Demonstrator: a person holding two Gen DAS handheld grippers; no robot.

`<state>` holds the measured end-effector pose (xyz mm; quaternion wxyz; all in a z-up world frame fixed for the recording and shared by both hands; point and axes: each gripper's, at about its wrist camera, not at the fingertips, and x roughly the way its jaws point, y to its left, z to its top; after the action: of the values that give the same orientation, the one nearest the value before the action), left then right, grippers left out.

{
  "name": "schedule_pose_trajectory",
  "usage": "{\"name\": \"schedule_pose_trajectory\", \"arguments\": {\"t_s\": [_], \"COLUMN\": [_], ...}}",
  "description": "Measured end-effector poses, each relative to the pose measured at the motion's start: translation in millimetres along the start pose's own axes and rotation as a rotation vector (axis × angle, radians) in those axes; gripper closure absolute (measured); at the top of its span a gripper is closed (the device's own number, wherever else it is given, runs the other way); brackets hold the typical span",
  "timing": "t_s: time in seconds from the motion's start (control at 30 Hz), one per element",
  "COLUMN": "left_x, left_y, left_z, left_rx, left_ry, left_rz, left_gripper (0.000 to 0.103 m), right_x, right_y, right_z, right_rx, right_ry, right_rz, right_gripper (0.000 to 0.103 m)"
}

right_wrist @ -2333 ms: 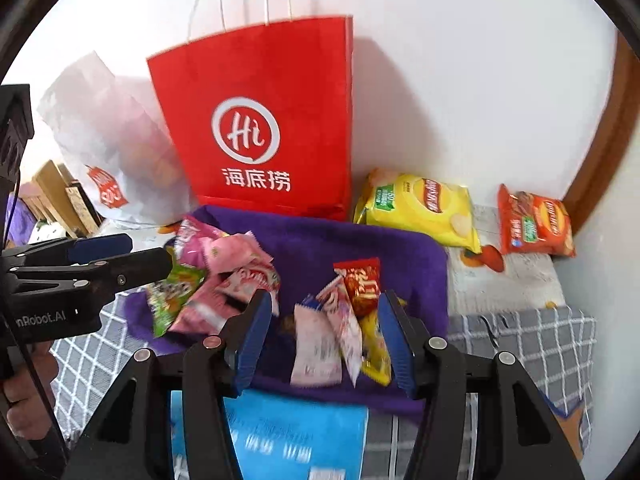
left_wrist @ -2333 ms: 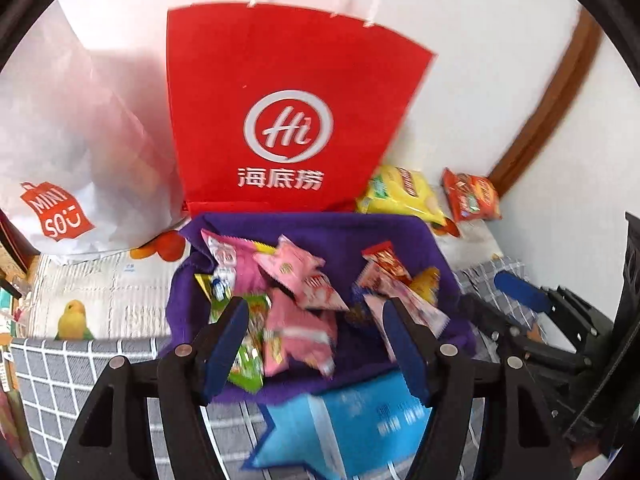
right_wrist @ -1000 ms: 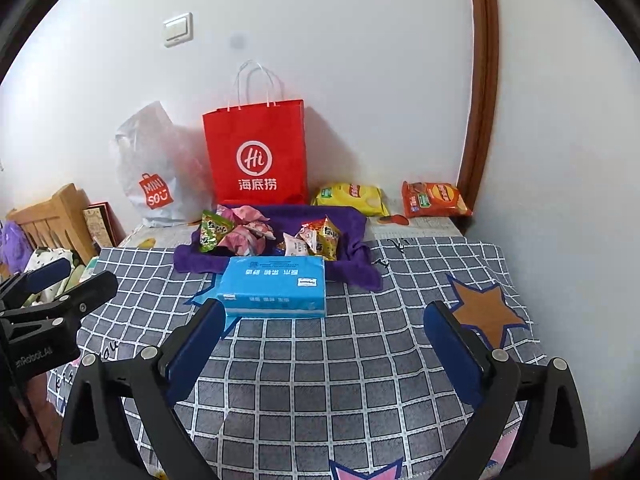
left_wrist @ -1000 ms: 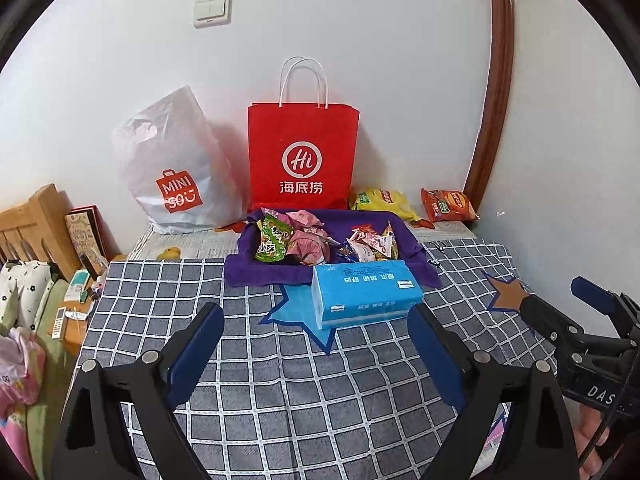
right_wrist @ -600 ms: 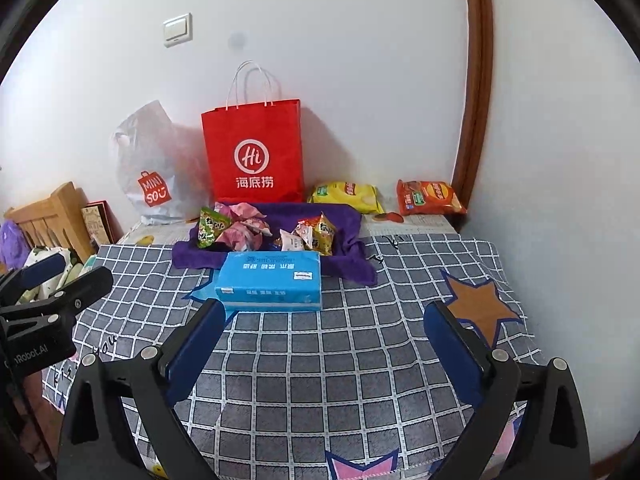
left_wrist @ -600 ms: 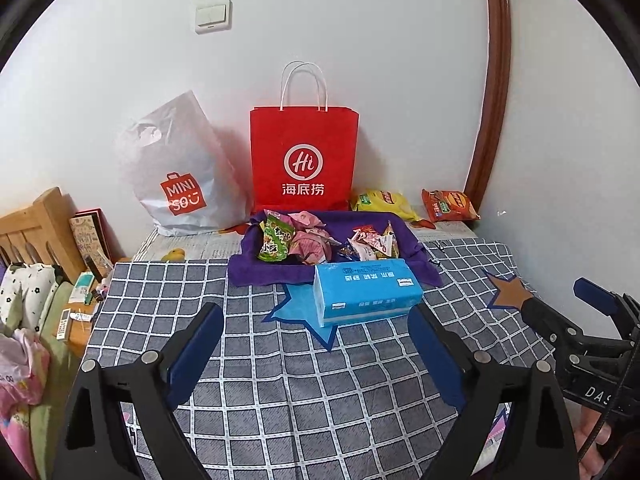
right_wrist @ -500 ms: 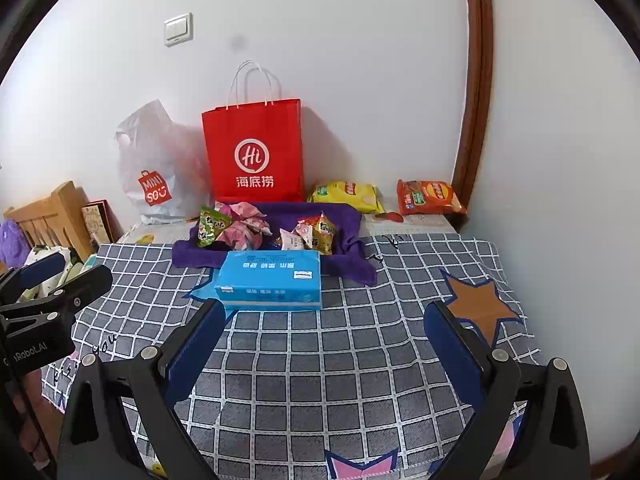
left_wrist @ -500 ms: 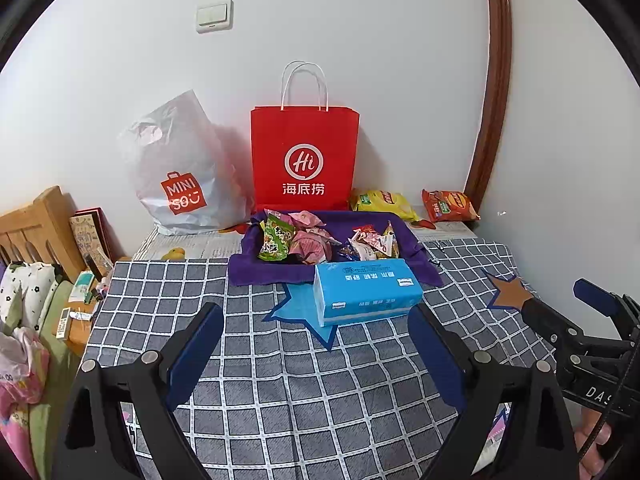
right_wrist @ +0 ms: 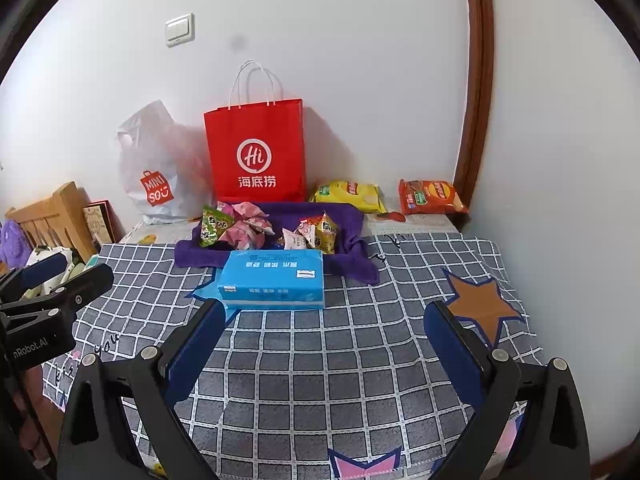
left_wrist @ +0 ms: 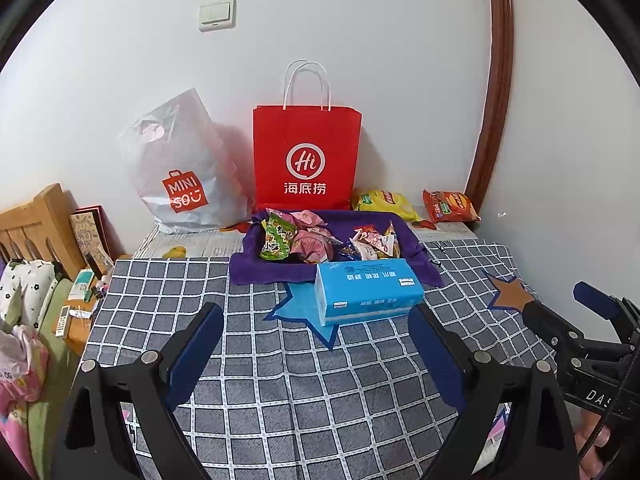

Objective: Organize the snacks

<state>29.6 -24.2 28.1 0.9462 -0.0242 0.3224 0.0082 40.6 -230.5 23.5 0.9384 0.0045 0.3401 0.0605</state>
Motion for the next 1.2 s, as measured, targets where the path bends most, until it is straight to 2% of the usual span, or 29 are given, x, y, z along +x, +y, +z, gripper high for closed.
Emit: {"name": "schedule_pose_trajectory", "arguments": {"t_s": [1.2], "left_x": [-3.3], "left_y": [-0.3], "left_z": [-0.4], "left_rx": [-0.006], "left_ry": [-0.002], "left_rz": [0.002], "left_gripper": [0.010], "right_x": [-2.1], "right_y": [-0.9], "right_z": [0.8], "right_rx": [0.012], "right_ry": [-0.003], "right_rz": [0.008], "right_gripper": [0.004]}}
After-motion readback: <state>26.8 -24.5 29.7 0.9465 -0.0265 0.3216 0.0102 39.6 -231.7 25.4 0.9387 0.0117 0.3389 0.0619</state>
